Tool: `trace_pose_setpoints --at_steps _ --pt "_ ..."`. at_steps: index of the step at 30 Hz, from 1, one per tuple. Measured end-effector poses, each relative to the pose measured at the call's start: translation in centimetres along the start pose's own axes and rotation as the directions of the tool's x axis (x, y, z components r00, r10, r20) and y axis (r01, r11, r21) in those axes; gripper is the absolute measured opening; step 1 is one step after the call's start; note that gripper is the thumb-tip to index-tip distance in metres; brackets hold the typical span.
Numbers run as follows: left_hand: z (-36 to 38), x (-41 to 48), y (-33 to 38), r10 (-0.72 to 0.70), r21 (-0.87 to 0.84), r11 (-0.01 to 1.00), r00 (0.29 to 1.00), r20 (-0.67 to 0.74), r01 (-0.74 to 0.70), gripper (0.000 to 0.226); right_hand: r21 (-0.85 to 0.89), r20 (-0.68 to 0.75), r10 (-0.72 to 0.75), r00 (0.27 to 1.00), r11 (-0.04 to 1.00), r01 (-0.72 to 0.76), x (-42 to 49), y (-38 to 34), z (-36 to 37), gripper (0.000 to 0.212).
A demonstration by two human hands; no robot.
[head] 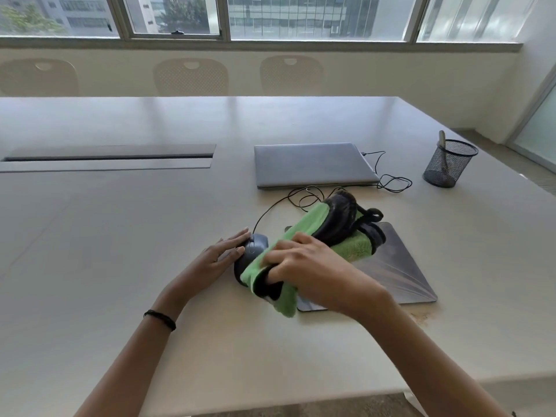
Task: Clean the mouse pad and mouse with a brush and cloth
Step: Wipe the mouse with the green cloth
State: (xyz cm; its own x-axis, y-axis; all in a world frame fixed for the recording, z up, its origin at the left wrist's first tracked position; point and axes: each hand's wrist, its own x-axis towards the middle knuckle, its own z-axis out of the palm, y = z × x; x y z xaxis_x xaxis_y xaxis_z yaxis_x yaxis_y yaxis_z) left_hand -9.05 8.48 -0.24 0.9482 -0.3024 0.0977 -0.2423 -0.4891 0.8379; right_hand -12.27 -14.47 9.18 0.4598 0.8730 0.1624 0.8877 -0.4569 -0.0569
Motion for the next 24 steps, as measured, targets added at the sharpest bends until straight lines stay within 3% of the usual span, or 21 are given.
trace_pose_setpoints --at_steps 3,5,9,15,24 --pt "0.1 -0.3 0.7 0.027 0.006 1.000 0.999 0.029 -0.027 0.041 -0.010 -0.164 0.112 0.980 0.993 -0.115 1.0 1.3 -0.2 0.051" --pt "0.1 -0.5 1.2 0.029 0.018 0.999 0.998 0.048 -0.030 0.040 0.044 -0.182 0.185 0.966 0.983 -0.180 1.6 1.9 0.0 0.051" --pt "0.1 -0.5 1.0 0.028 0.023 0.999 0.998 0.049 -0.029 0.038 0.174 -0.104 0.238 0.966 0.960 -0.218 2.0 2.3 1.1 0.037" --pt "0.1 -0.3 0.5 0.035 0.032 0.999 0.997 0.076 -0.038 0.044 0.232 -0.022 0.184 0.983 0.957 -0.174 1.5 2.9 0.7 0.022" --pt "-0.1 -0.1 0.1 -0.034 0.083 0.996 0.996 0.083 0.027 0.097 0.247 0.117 0.152 0.981 0.953 -0.177 0.0 4.7 0.6 0.055"
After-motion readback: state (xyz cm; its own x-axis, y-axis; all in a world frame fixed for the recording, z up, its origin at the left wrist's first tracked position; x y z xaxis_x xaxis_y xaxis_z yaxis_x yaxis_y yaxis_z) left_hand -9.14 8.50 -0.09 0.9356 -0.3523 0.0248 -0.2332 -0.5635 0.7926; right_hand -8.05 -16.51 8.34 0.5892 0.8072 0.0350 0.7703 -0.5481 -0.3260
